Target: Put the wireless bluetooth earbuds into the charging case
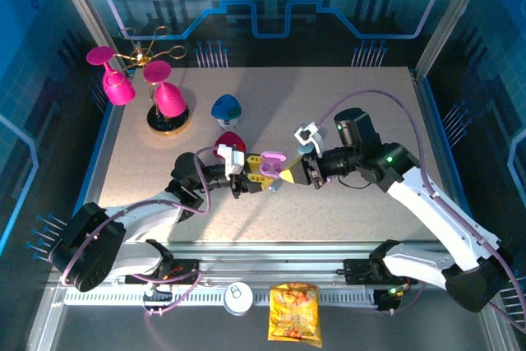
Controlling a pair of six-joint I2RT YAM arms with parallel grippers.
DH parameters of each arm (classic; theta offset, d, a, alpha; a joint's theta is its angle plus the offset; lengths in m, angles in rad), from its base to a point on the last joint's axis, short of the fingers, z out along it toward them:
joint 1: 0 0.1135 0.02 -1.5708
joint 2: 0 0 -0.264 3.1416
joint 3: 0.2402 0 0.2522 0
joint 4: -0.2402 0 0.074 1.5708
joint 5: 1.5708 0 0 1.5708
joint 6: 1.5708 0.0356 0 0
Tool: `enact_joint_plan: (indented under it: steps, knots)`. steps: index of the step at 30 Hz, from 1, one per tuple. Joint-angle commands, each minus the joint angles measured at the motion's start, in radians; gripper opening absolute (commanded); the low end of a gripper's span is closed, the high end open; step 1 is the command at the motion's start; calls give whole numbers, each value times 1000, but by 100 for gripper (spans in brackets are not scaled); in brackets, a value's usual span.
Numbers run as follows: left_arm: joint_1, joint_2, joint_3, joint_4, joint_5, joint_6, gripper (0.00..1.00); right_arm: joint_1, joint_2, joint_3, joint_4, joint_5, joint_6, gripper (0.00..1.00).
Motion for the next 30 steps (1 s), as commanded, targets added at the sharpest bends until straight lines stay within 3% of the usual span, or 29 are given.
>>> enact_joint_plan:
  steps: [1,30]
  knots:
    - [5,3,-7,34,27,5,33,15,7,31,49,30,21,1]
    - [5,-21,-17,52,15,10,33,46,100,109,-148,155,30,4]
